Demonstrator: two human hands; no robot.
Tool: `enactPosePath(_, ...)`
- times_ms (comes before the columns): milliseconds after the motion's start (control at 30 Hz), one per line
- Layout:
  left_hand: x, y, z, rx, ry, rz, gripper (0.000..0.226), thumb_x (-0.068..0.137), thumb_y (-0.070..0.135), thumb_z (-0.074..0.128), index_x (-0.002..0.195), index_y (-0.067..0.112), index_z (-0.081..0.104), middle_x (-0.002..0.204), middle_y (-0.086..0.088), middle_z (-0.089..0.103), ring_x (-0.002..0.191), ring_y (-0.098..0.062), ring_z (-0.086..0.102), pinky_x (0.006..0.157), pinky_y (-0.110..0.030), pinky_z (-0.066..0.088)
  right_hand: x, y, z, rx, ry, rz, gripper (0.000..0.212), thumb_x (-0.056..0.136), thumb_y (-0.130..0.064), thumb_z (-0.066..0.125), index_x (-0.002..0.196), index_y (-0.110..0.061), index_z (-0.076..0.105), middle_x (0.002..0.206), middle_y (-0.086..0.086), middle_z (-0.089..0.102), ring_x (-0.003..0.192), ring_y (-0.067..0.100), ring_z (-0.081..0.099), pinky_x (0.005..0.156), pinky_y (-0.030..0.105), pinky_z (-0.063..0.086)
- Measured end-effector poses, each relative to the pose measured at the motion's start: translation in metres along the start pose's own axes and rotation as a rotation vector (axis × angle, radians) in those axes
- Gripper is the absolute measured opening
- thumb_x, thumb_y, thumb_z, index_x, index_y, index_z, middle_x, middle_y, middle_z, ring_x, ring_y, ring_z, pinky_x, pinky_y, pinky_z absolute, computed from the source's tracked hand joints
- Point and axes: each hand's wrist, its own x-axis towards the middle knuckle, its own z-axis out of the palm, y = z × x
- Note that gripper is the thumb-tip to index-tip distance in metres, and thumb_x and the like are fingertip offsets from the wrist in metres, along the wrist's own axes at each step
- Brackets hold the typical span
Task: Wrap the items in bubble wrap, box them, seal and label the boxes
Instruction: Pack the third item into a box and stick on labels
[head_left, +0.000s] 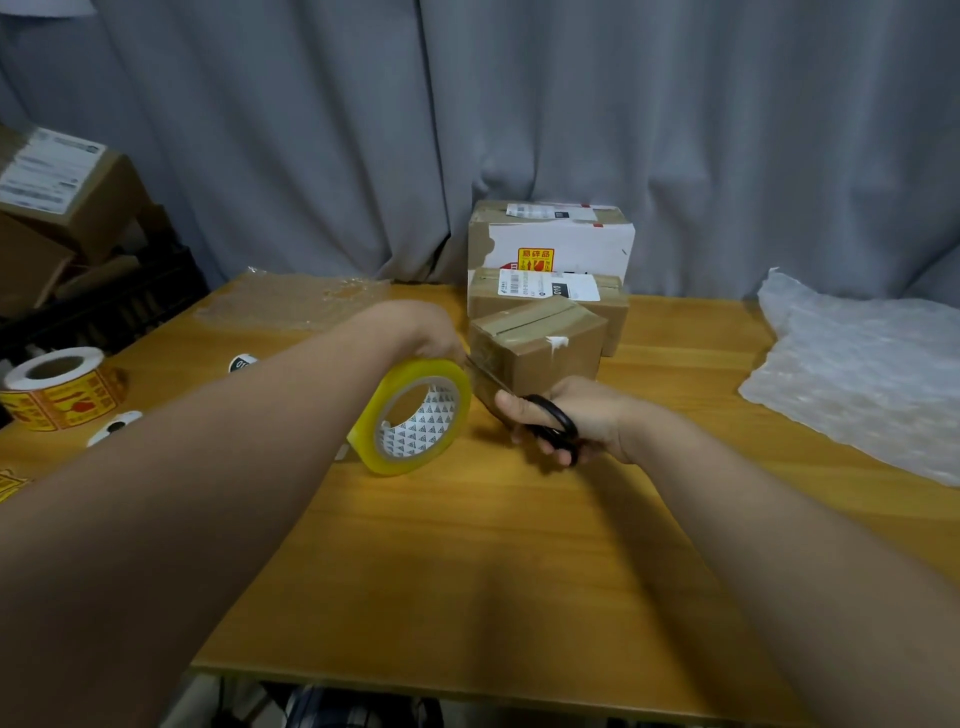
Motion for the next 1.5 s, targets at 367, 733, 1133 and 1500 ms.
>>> enactPosePath(367,0.000,-0.009,0.004,-0.047,0.036,0.019,0.038,0.090,0.036,0.057,0.112,0.006,0.064,0.105,-0.008,0.057,0.090,-0.021,0.048,0.076,-0.030,0.037,0.008,0.004,0.007,-0.442,0.100,0.045,0.058,0.064,-0.062,0.076,0.074,-0.008,0.058,0.064,0.007,0.062,0.047,0.016,0.053,0.060,0.026,0.049)
enactPosePath(733,-0.034,-0.048,0.018,-0.688,0.199,0.111,0.014,0.086,0.026,0.067,0.093,0.014,0.072,0.089,-0.001,0.068,0.080,-0.011,0.059,0.068,-0.020,0.045,-0.009,-0.027,0.008,-0.897,0.033,0.072,0.029,0.090,-0.028,0.063,0.108,-0.007,0.055,0.099,0.008,0.055,0.085,0.023,0.051,0.067,0.028,0.041)
enactPosePath(1133,-0.050,-0.029,0.050,-0.807,0.536,0.191,0.013,0.091,0.021,0.060,0.090,0.010,0.067,0.077,0.008,0.059,0.071,-0.002,0.052,0.058,-0.007,0.038,-0.022,-0.040,0.035,0.120,0.550,-0.489,0.024,0.091,-0.040,0.060,0.096,-0.016,0.058,0.080,-0.005,0.059,0.074,0.011,0.057,0.072,0.030,0.049)
enactPosePath(1500,-0.055,-0.027,0.053,-0.769,0.553,0.160,0.018,0.093,0.025,0.057,0.093,0.011,0.069,0.073,0.008,0.058,0.064,0.000,0.050,0.048,-0.004,0.037,-0.019,-0.051,0.040,-0.044,0.550,-0.554,0.019,0.093,-0.011,0.059,0.106,-0.016,0.071,0.099,-0.007,0.066,0.091,0.002,0.055,0.077,0.007,0.041)
